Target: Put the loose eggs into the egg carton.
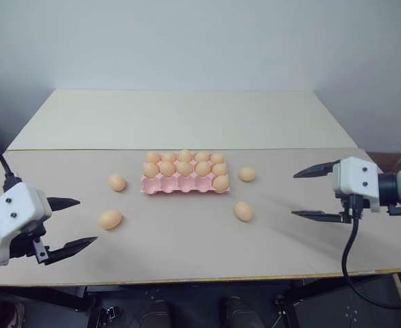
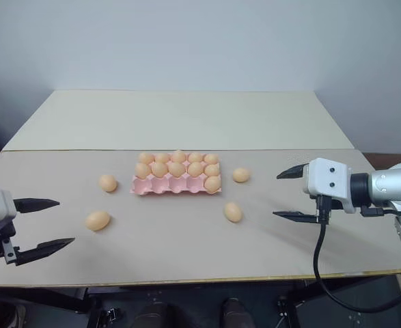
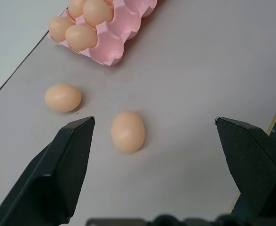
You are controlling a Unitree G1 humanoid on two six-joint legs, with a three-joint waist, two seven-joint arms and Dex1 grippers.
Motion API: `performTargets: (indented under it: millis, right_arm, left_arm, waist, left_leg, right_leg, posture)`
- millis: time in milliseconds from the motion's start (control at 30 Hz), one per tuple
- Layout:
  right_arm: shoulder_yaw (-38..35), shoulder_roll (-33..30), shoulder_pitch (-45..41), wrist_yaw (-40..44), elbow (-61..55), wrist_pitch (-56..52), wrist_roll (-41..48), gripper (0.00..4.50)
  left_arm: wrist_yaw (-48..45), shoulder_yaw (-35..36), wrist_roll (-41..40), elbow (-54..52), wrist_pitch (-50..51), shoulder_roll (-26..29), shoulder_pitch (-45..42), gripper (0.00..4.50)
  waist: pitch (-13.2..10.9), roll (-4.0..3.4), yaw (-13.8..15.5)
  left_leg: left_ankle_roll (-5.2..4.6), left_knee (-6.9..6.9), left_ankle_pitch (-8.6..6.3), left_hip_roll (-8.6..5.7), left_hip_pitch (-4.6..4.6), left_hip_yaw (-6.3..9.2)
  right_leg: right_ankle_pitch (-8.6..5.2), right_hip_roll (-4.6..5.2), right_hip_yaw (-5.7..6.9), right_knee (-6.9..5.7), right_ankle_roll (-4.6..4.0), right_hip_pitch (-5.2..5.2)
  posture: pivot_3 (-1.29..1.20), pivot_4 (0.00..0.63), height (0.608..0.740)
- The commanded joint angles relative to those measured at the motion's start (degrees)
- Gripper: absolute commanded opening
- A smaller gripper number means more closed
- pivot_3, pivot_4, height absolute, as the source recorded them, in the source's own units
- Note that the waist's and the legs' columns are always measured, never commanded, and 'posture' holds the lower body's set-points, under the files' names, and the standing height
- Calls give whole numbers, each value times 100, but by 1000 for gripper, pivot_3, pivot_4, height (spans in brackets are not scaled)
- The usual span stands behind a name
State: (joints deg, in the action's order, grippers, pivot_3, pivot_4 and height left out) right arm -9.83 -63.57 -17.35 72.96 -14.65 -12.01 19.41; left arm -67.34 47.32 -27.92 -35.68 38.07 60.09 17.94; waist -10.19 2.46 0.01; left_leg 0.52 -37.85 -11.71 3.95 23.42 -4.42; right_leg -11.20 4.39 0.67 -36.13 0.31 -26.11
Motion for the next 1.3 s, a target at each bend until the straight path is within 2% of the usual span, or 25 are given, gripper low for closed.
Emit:
performTargets:
  millis: [33, 367, 600, 800, 1033, 1300]
  right_arm:
    - [-300, -100, 27, -38, -183, -58, 148, 4500]
    - [-420, -25, 207, -252, -326, -101, 91, 4500]
    - [175, 449, -427, -703, 216, -59, -173, 4500]
    - [1094, 1352, -1557, -1016, 1423, 470, -869, 4500]
    - [1991, 2314, -2749, -1511, 3567, 1398, -1983, 4500]
    - [2318, 3055, -3736, -1985, 5691, 2260, -2630, 4500]
  left_arm:
    - [21, -39, -97, 50, 62, 146, -141, 4461]
    - [37, -329, -20, 189, -206, 225, -344, 4461]
    - [28, -874, -81, 331, -308, 357, -691, 4461]
    - [2, -1628, -306, 611, -470, 406, -1430, 4461]
    - [58, -2306, -284, 715, -554, 367, -1904, 4461]
    - [221, -2463, -296, 649, -557, 265, -1917, 4461]
  waist:
    - [0, 0, 0]
    - [0, 0, -9]
    - [0, 0, -25]
    - [0, 0, -80]
    - [0, 0, -103]
    - [0, 0, -110]
  left_leg:
    - [0, 0, 0, 0, 0, 0]
    - [0, 0, 0, 0, 3, -2]
    - [0, 0, 0, 0, 0, -3]
    - [-1, 0, 1, 0, 7, -4]
    - [-2, 0, 1, -2, 12, -4]
    - [-2, 0, 1, -2, 17, -2]
  right_leg:
    - [0, 0, 0, 0, 0, 0]
    - [0, 0, -2, 1, 0, -2]
    - [0, 0, -3, 1, 0, 0]
    - [3, -4, -4, -3, -3, -5]
    - [22, -7, -9, -1, 24, -4]
    - [28, -8, -8, -1, 25, -7]
  posture:
    - [0, 150, 740]
    - [0, 150, 740]
    - [0, 150, 740]
    - [0, 150, 740]
    - [0, 150, 740]
    - [0, 150, 740]
